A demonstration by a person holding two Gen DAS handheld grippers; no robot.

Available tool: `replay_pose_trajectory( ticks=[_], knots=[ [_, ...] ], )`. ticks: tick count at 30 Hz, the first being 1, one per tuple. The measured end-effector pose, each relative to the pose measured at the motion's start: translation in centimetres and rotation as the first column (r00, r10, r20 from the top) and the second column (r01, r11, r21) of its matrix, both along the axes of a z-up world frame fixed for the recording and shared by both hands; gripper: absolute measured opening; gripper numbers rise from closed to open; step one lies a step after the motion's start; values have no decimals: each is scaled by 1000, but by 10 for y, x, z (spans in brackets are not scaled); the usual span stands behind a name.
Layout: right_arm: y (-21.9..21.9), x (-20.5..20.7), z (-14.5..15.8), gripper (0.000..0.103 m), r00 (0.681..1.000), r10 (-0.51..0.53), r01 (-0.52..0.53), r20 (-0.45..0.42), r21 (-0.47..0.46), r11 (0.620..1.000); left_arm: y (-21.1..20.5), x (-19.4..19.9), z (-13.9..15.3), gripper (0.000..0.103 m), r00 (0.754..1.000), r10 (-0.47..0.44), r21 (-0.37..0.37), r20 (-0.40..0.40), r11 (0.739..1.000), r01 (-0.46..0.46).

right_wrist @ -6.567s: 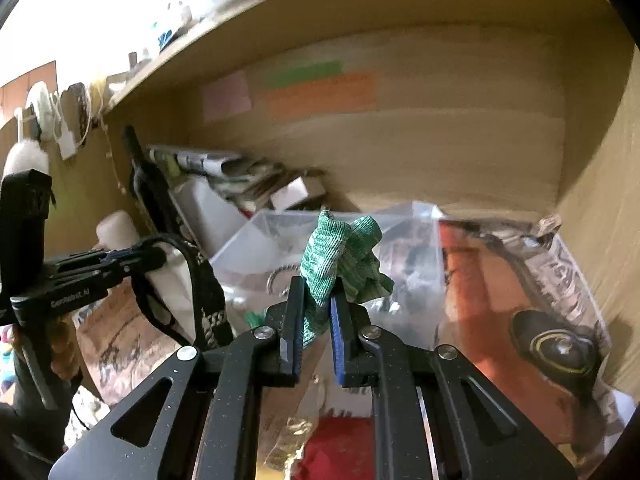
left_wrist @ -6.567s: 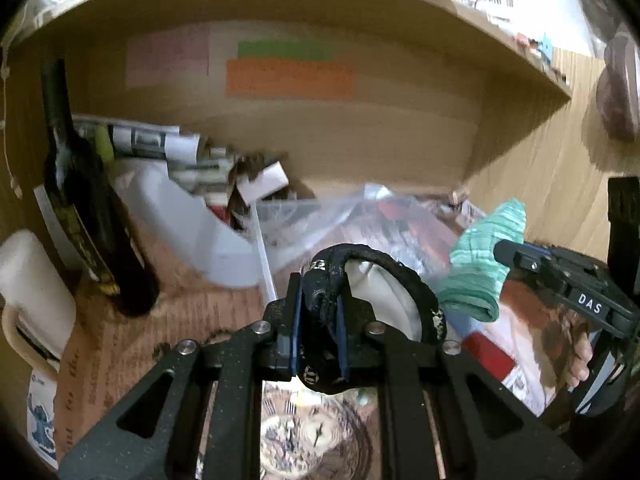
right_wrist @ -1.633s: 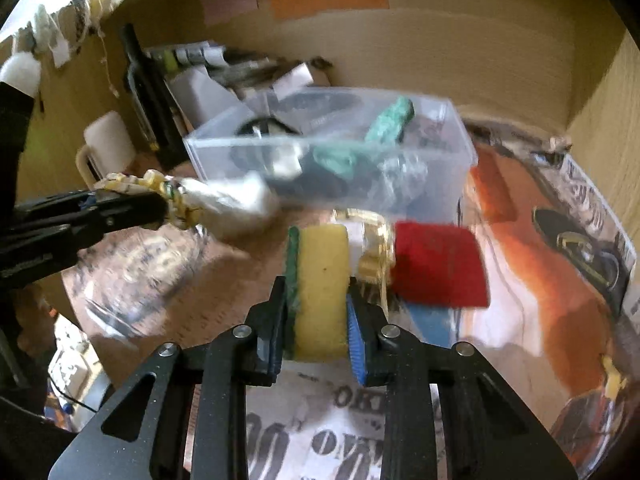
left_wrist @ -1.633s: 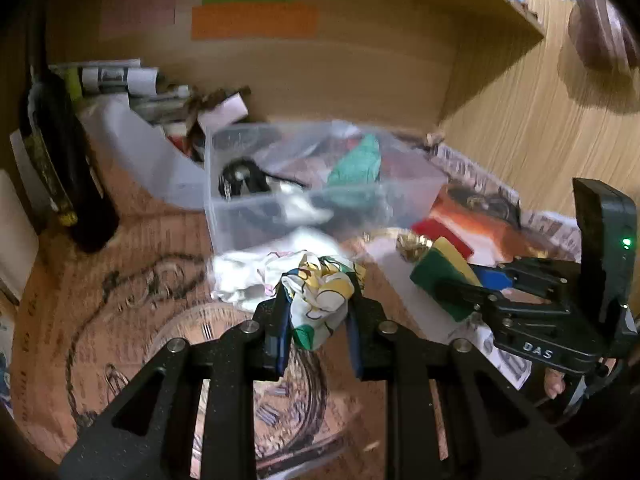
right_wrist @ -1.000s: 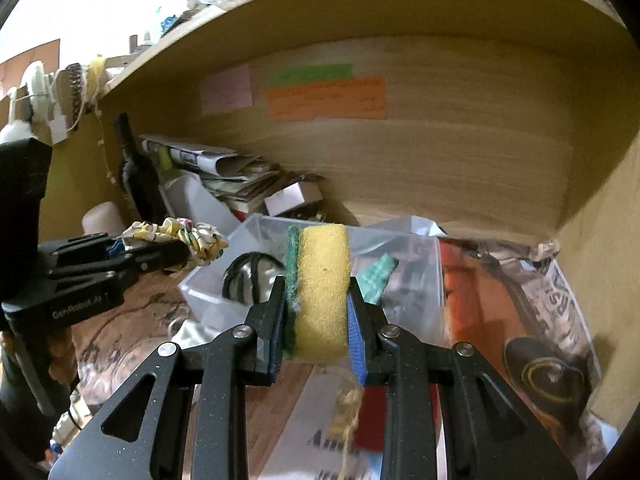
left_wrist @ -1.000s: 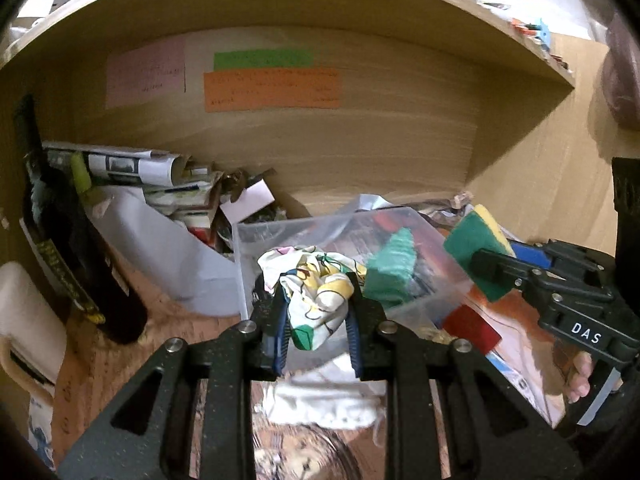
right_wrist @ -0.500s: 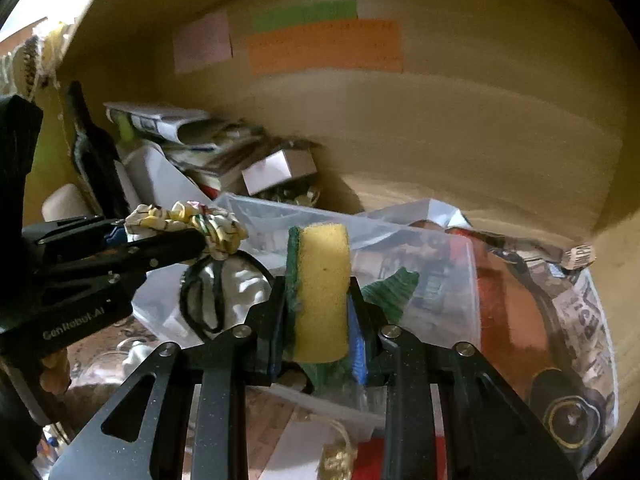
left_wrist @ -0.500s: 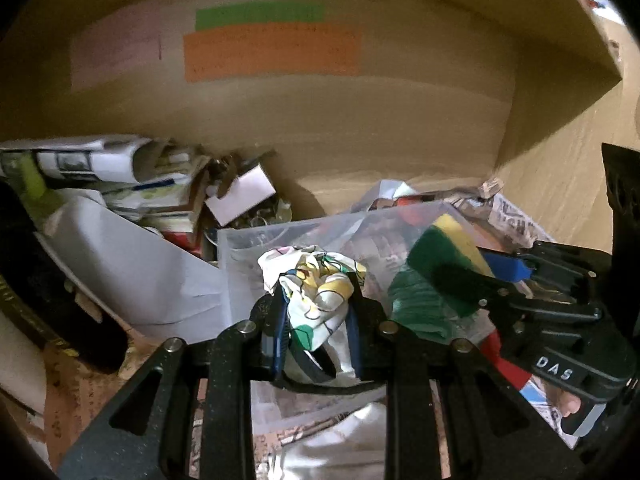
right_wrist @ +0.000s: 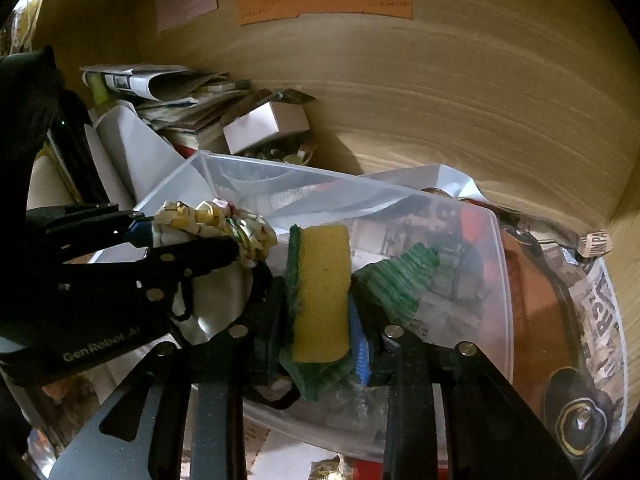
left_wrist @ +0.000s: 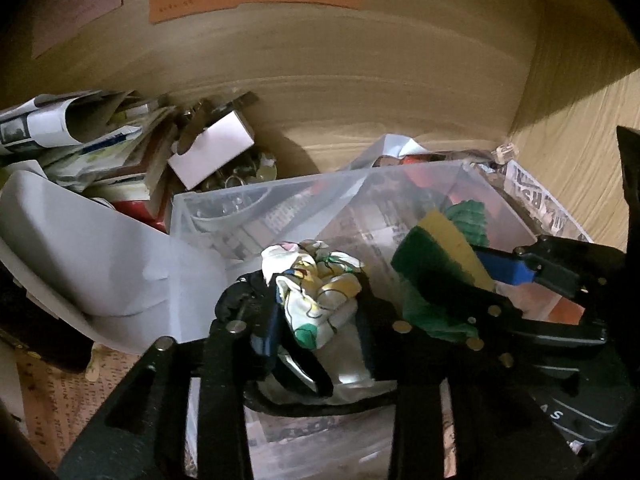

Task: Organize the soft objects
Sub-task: 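Carry the sponge and floral cloth into the clear box and open both tools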

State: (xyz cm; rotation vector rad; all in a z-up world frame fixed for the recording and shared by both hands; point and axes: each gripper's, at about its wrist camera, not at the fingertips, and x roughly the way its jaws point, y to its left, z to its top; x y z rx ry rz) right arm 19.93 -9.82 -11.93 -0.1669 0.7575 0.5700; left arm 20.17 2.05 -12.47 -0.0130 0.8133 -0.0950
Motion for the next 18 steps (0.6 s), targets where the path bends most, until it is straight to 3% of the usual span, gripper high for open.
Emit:
replay_pose_trajectory(
  ticks=[6, 18],
  knots=[
    [-4, -4, 4, 47, 1000, -2, 2, 12, 10, 1000, 1, -6, 5, 51, 1000, 8, -10, 8, 1000, -7],
    [-33, -42, 41, 49, 991, -18, 8, 136, 71, 997, 8, -57, 51, 70, 987, 23, -24, 159, 1000, -20]
  ],
)
